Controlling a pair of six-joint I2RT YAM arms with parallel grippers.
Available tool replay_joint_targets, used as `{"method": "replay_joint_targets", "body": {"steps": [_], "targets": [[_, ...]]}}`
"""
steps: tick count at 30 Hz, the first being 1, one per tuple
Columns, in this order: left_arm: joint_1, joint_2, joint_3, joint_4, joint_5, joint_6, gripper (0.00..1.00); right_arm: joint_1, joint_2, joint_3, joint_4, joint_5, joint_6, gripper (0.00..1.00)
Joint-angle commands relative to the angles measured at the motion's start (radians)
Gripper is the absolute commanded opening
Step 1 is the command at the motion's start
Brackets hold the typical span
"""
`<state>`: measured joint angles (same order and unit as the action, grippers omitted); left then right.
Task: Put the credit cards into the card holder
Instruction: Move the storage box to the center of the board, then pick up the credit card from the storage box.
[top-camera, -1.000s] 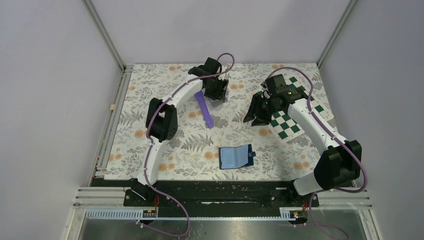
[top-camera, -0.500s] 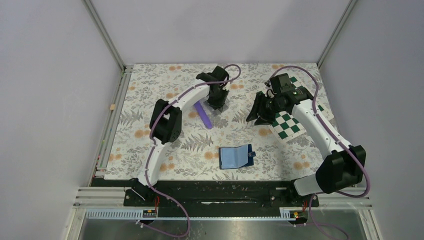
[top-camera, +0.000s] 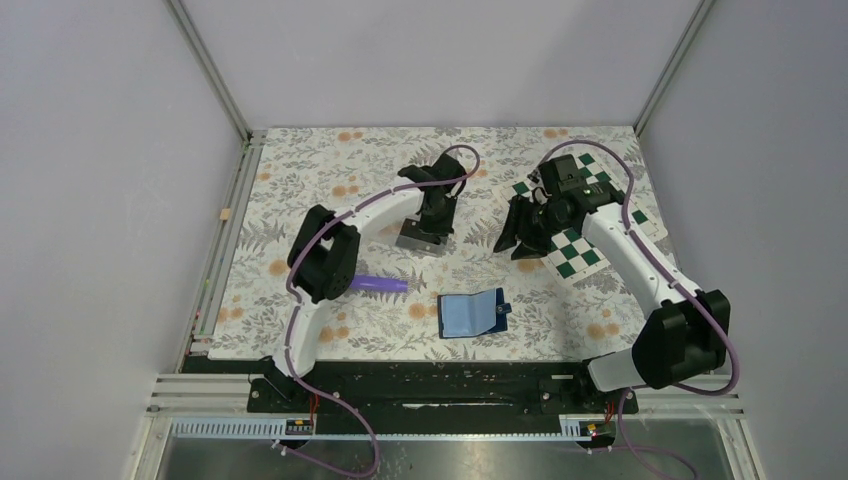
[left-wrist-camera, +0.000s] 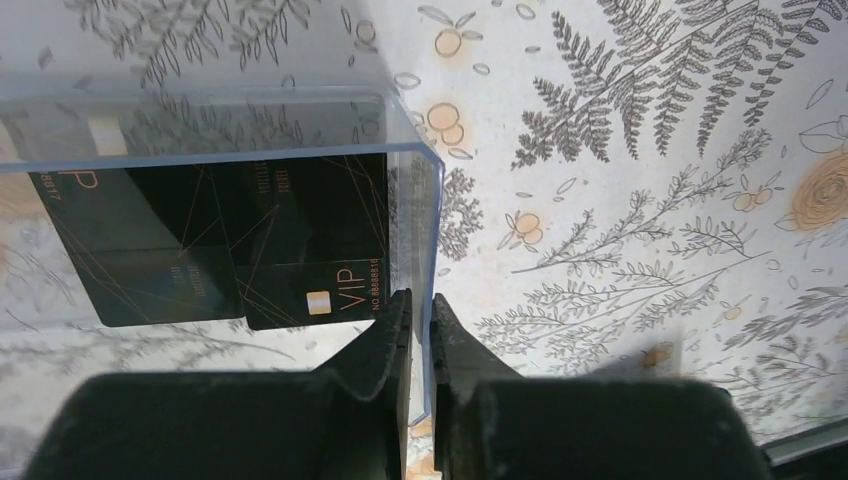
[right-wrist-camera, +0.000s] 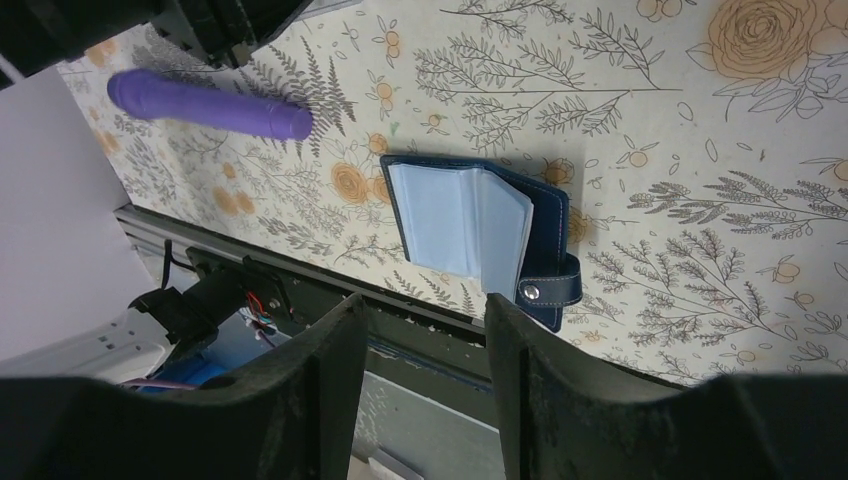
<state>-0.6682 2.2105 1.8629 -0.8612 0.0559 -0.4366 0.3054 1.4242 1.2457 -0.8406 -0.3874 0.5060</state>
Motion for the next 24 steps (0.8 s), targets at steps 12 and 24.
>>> {"method": "replay_joint_targets", "body": {"steps": [12, 24], "targets": [[-0.014, -0.315, -0.292, 0.29, 0.073, -0.209, 0.56, 0.02, 0.134, -0.015, 0.038, -0.01, -0.071, 0.54], [0.061, -0.562, -0.524, 0.372, 0.135, -0.193, 0.73, 0.132, 0.416, 0.293, 0.014, 0.051, -0.06, 0.53]]}}
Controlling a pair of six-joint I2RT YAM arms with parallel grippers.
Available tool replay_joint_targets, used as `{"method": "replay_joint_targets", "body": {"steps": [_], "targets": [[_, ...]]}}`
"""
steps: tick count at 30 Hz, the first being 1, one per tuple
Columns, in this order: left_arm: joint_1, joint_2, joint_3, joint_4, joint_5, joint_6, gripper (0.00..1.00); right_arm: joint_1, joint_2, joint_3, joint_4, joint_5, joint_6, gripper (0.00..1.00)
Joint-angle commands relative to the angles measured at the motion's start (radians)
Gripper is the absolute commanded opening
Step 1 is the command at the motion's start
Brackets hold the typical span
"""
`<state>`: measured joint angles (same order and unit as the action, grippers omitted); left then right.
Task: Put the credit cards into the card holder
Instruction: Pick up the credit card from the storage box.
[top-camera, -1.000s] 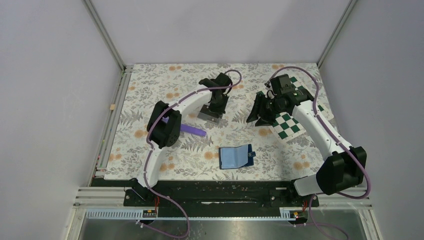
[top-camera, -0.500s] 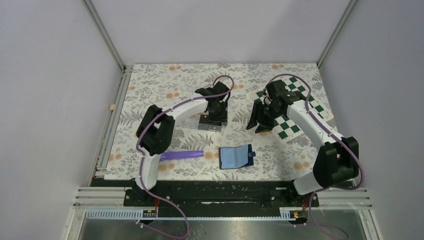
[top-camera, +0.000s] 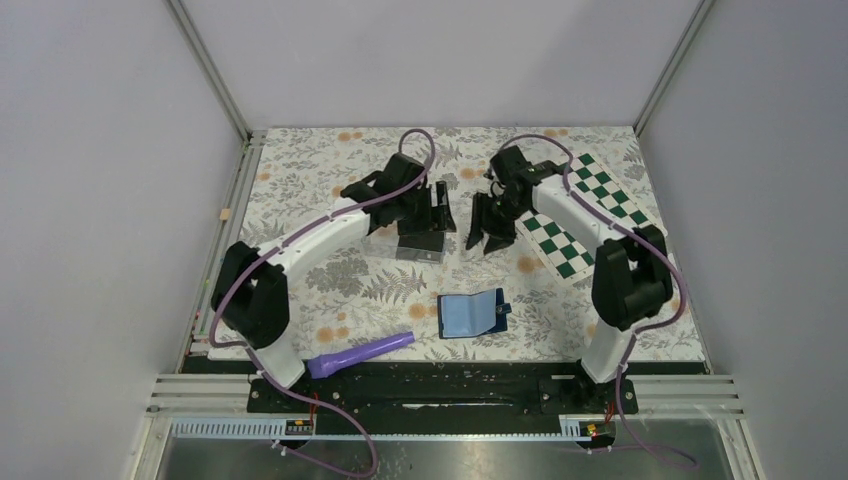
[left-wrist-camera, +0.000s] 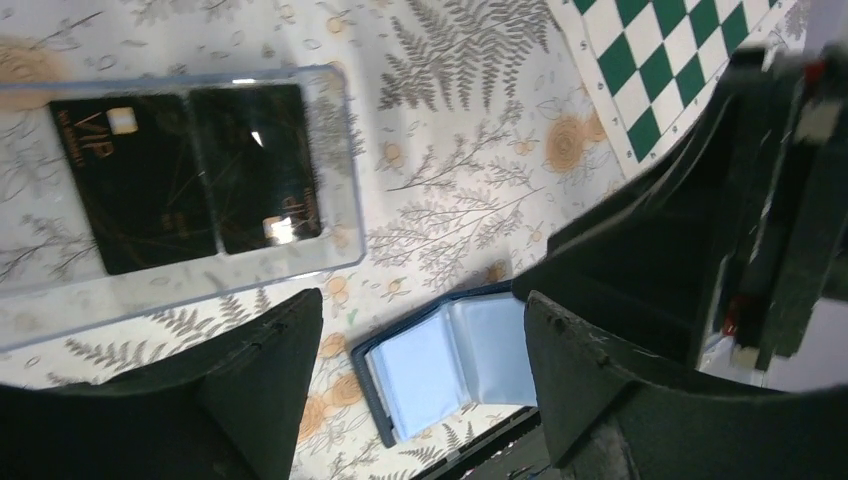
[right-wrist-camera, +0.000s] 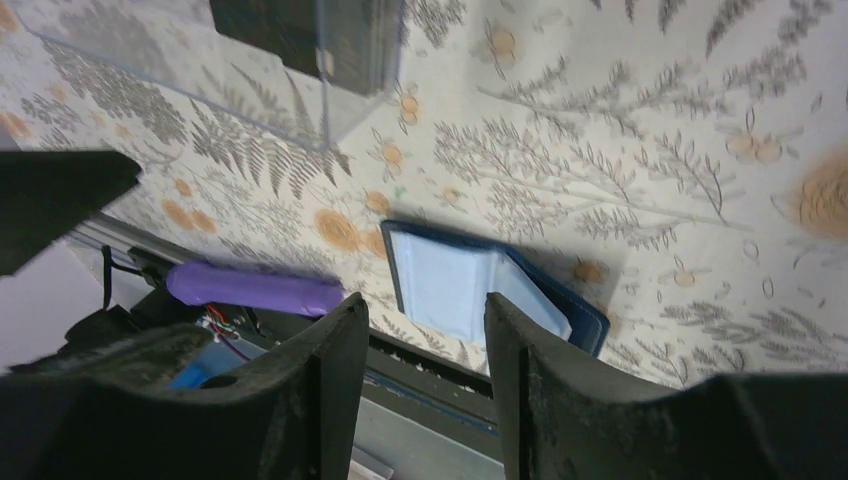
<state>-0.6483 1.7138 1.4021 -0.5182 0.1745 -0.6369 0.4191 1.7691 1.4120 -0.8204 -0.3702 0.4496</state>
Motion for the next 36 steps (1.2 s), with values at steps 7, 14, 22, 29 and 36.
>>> {"method": "replay_joint_targets", "body": {"steps": [7, 14, 22, 29, 36], "targets": [[0.084, -0.132, -0.17, 0.023, -0.001, 0.03, 0.73, 0.055, 0.302, 0.391, -0.075, 0.001, 0.0, 0.52], [0.1, -0.152, -0.218, 0.026, -0.011, 0.041, 0.72, 0.082, 0.506, 0.617, -0.231, 0.048, -0.028, 0.45], [0.106, -0.145, -0.218, 0.007, -0.022, 0.057, 0.72, 0.128, 0.555, 0.669, -0.289, 0.067, -0.05, 0.25], [0.112, -0.107, -0.213, 0.01, -0.005, 0.049, 0.69, 0.158, 0.504, 0.633, -0.323, 0.114, -0.07, 0.15], [0.117, -0.025, -0.188, 0.028, 0.024, 0.043, 0.64, 0.172, 0.435, 0.505, -0.282, 0.116, -0.08, 0.17]]}}
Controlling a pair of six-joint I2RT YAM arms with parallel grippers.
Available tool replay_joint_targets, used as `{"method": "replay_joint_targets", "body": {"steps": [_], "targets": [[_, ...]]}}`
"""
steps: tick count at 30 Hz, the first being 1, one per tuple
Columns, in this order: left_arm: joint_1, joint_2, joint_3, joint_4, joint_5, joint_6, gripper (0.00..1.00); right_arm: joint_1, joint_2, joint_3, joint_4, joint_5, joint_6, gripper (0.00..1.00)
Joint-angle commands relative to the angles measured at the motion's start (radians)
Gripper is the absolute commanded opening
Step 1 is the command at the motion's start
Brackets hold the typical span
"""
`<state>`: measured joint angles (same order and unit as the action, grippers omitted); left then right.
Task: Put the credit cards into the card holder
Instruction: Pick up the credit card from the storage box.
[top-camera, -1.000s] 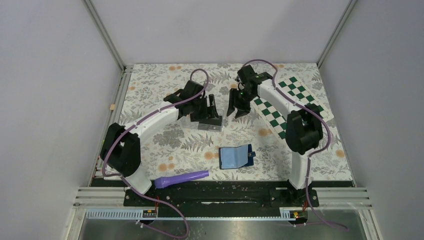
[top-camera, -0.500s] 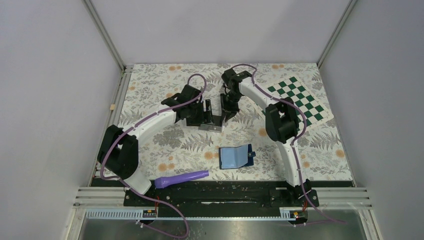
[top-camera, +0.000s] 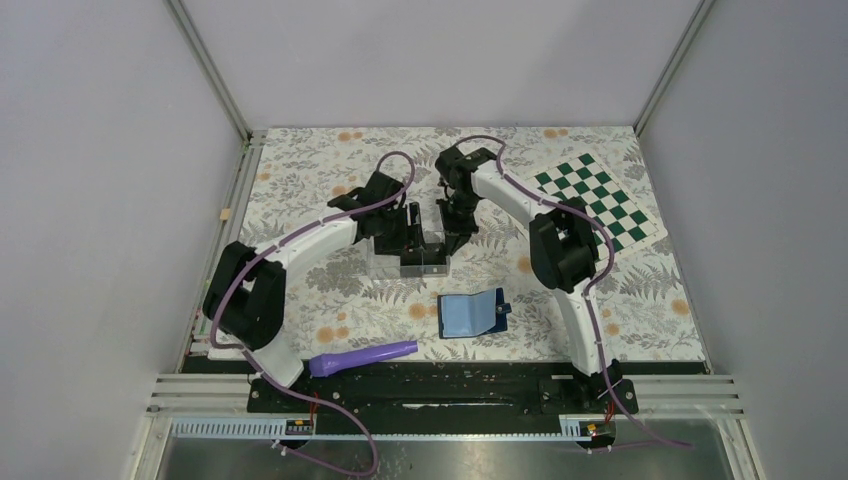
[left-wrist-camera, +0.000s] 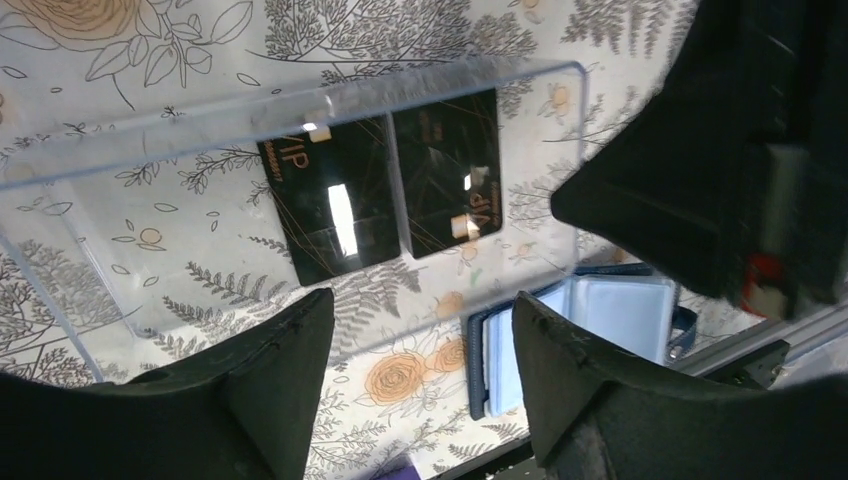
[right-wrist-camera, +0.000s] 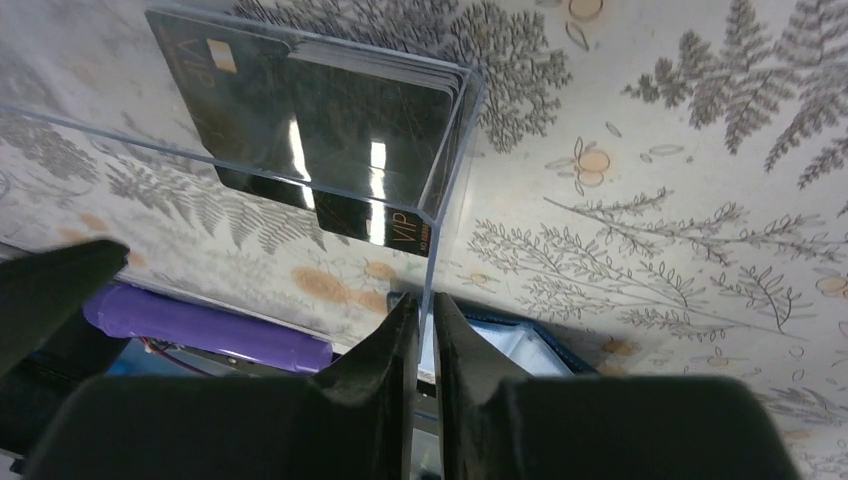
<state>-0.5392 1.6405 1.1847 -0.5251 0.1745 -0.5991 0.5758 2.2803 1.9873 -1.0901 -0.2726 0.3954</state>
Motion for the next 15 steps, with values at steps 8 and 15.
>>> {"method": "replay_joint_targets", "body": {"steps": [8, 15], "targets": [[0.013, 0.148, 0.015, 0.162, 0.112, -0.052, 0.49, 0.016, -0.14, -0.197, 0.075, -0.029, 0.017, 0.24], [0.013, 0.242, 0.042, 0.21, 0.153, -0.075, 0.33, 0.015, -0.141, -0.202, 0.08, -0.041, 0.02, 0.17]]}}
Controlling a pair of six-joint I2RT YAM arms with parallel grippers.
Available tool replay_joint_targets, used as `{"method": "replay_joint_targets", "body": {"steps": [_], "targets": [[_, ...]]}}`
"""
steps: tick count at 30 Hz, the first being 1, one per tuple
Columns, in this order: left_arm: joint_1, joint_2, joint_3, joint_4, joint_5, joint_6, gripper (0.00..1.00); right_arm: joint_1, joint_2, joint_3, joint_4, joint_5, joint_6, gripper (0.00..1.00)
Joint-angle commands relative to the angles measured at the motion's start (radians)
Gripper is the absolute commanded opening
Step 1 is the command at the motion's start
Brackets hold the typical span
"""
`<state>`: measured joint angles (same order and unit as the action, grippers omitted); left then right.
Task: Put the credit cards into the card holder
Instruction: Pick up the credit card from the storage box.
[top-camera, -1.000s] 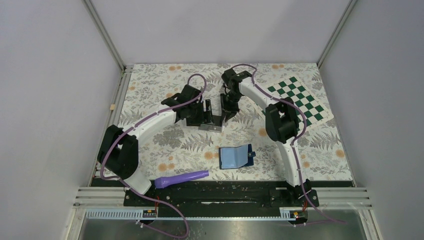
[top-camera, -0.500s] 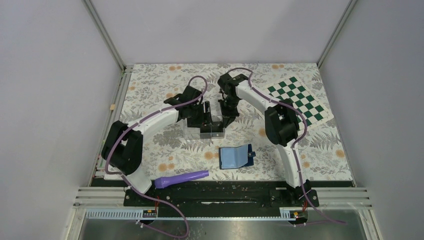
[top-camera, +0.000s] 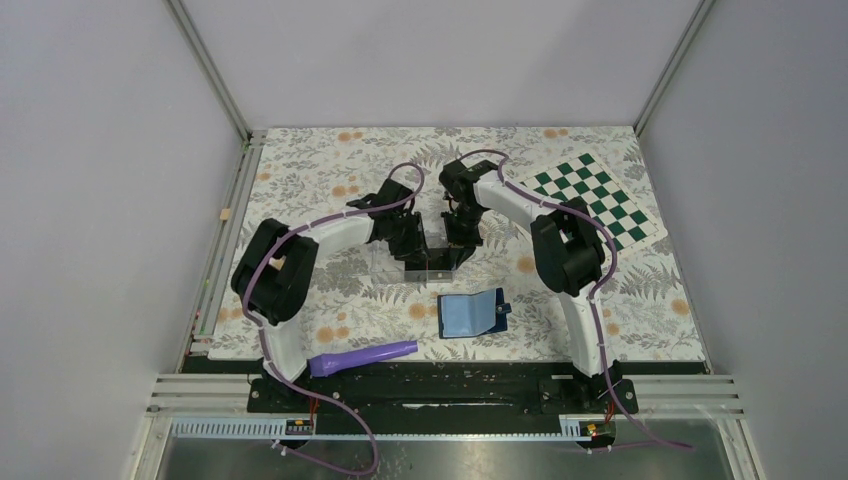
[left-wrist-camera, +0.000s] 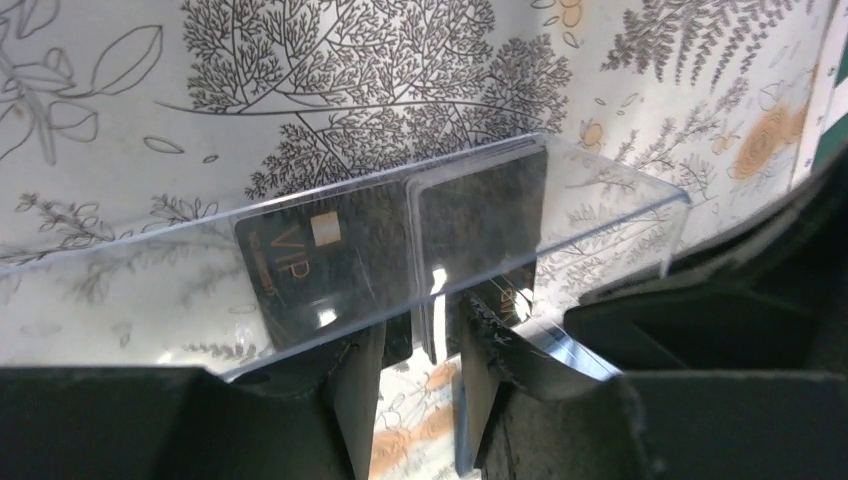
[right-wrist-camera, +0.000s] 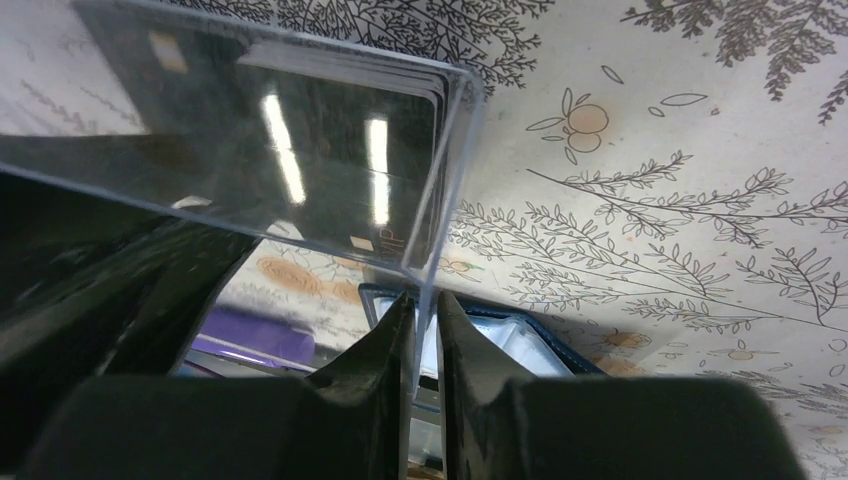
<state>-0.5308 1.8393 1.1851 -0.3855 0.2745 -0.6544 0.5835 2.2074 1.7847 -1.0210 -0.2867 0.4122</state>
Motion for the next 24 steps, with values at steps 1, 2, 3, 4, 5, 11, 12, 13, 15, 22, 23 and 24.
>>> {"method": "replay_joint_targets", "body": {"steps": [1, 2, 3, 4, 5, 11, 12, 13, 15, 22, 23, 24], "targets": [[0.004, 0.054, 0.046, 0.068, 0.049, -0.021, 0.32, 0.008, -0.069, 0.002, 0.011, -0.027, 0.004, 0.17], [0.004, 0.065, 0.047, 0.069, 0.049, -0.024, 0.32, 0.009, -0.069, 0.002, 0.011, -0.028, 0.005, 0.16], [0.003, 0.073, 0.048, 0.073, 0.052, -0.026, 0.32, 0.009, -0.069, 0.004, 0.011, -0.03, 0.005, 0.16], [0.003, 0.081, 0.048, 0.078, 0.055, -0.027, 0.32, 0.008, -0.069, 0.005, 0.011, -0.033, 0.005, 0.16], [0.002, 0.086, 0.048, 0.082, 0.056, -0.028, 0.29, 0.009, -0.068, 0.005, 0.011, -0.036, 0.006, 0.16], [-0.005, 0.096, 0.052, 0.086, 0.065, -0.026, 0.14, 0.009, -0.073, 0.011, 0.01, -0.048, 0.013, 0.15], [-0.006, 0.096, 0.051, 0.086, 0.066, -0.025, 0.12, 0.009, -0.076, 0.012, 0.011, -0.049, 0.013, 0.15], [-0.006, 0.095, 0.051, 0.088, 0.071, -0.024, 0.1, 0.008, -0.079, 0.013, 0.012, -0.051, 0.014, 0.16], [-0.011, 0.091, 0.052, 0.091, 0.081, -0.02, 0.04, 0.008, -0.088, 0.016, 0.011, -0.05, 0.016, 0.16], [-0.031, 0.064, 0.047, 0.112, 0.099, -0.013, 0.0, 0.008, -0.095, 0.024, 0.011, -0.054, 0.02, 0.17], [-0.033, 0.06, 0.045, 0.12, 0.101, -0.013, 0.0, 0.009, -0.094, 0.024, 0.011, -0.057, 0.021, 0.17], [-0.036, 0.058, 0.042, 0.125, 0.104, -0.013, 0.0, 0.008, -0.093, 0.024, 0.011, -0.059, 0.021, 0.17]]}}
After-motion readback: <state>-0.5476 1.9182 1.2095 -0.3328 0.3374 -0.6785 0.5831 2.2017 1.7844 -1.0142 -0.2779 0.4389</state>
